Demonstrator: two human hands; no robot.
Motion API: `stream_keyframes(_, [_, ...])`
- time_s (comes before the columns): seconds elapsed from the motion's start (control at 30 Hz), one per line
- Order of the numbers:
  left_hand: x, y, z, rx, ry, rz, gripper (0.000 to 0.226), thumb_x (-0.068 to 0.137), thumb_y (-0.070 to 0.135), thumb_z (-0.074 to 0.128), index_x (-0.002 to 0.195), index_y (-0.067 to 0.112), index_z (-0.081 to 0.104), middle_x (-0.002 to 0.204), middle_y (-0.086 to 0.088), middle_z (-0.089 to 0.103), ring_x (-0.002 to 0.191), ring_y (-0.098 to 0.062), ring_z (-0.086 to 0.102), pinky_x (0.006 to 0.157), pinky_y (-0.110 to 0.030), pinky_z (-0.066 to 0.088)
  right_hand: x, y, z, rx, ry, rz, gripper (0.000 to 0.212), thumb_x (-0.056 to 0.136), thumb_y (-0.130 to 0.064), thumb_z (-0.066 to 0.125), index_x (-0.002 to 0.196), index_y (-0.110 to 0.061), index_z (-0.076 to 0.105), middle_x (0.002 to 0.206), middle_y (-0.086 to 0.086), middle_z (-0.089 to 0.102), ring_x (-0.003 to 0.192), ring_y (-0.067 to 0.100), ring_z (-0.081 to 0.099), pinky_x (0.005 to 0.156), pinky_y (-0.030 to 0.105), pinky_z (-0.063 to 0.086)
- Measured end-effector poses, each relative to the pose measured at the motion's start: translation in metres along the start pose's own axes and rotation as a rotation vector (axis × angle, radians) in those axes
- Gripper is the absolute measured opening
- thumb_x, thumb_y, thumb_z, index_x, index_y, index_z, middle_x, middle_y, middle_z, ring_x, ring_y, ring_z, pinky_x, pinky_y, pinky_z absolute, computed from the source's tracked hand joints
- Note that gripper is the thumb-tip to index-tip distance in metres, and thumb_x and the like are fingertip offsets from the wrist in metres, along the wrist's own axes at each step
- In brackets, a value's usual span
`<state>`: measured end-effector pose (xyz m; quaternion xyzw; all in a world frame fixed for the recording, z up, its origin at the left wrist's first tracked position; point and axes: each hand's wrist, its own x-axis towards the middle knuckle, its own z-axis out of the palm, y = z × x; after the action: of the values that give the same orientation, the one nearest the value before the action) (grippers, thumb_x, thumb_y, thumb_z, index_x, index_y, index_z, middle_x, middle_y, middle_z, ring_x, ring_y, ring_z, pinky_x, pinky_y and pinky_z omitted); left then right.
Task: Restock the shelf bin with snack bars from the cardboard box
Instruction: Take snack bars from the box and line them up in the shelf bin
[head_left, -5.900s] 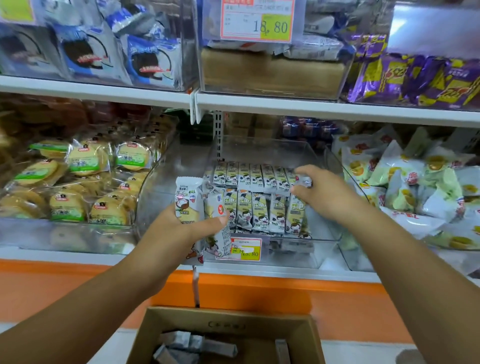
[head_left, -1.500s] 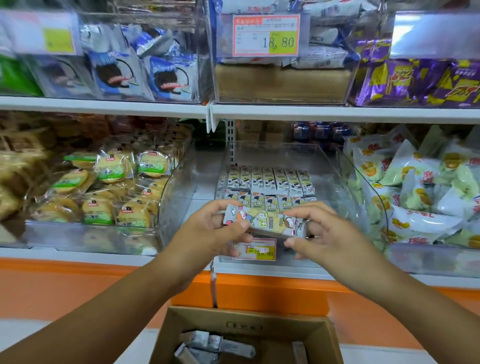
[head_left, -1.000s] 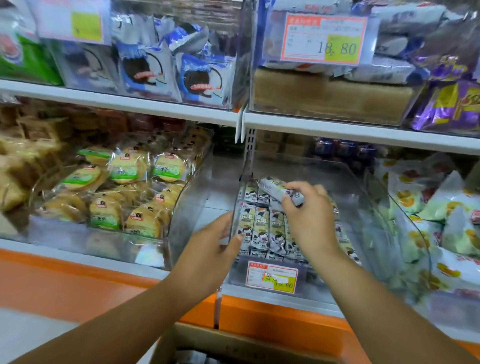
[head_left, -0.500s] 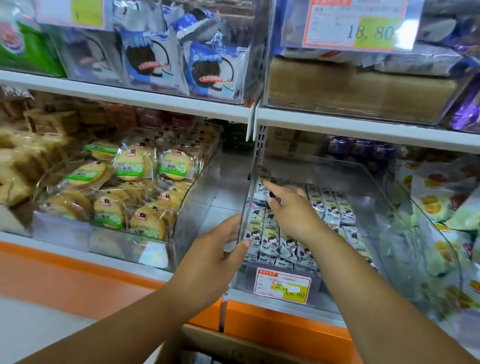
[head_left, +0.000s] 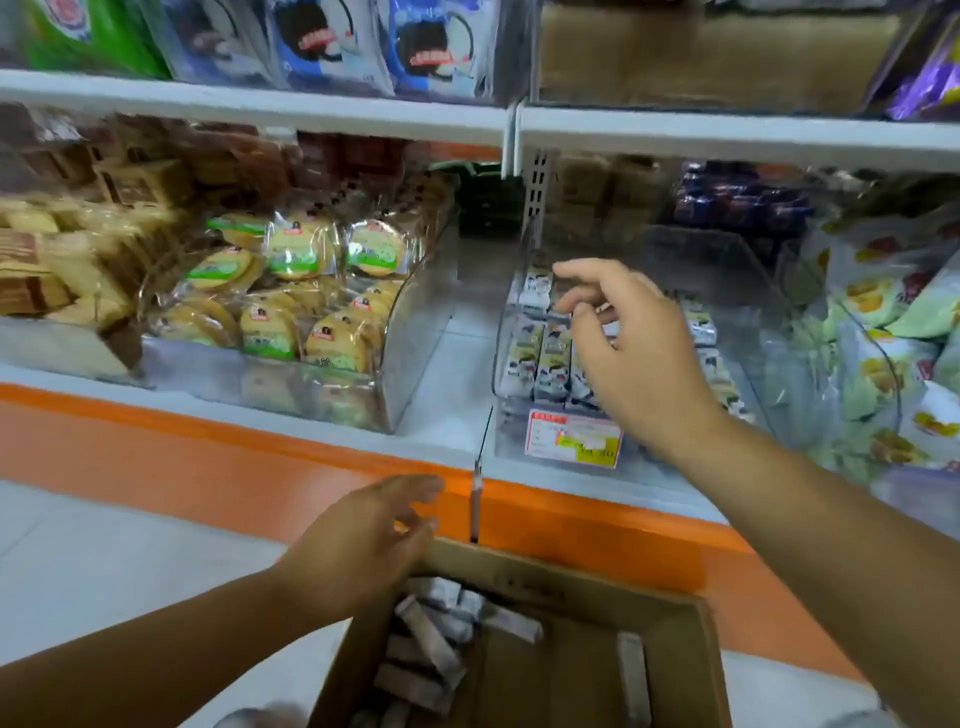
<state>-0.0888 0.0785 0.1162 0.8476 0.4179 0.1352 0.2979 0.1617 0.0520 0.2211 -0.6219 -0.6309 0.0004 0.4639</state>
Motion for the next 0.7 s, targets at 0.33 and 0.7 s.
stream_keyframes(0.33, [-0.043, -0.076, 0.117, 0.058, -0.331, -0.173, 0.044, 0.093, 0.024, 0.062, 0.136, 0.021, 0.055, 0.137, -0.001, 0.057, 0.121, -0.017, 0.058, 0.096, -0.019, 0.041, -0.211, 0.068, 0.038, -0.259, -1.104, 0.300, 0.034, 0.099, -0.030, 0.045, 0.133, -0.033, 0.048, 0.124, -0.009, 0.057, 0.099, 0.008, 0.057, 0.084, 0.030, 0.050])
stream_keyframes(0.7, [-0.058, -0.121, 0.190, 0.037, -0.599, -0.393, 0.045, 0.087, 0.034, 0.072, 0.127, 0.021, 0.059, 0.114, -0.001, 0.064, 0.110, -0.019, 0.061, 0.094, -0.029, 0.047, -0.367, 0.131, 0.084, 0.124, -1.407, 1.098, 0.050, 0.086, -0.023, 0.071, 0.132, -0.015, 0.052, 0.127, 0.008, 0.056, 0.122, 0.026, 0.052, 0.094, 0.029, 0.044])
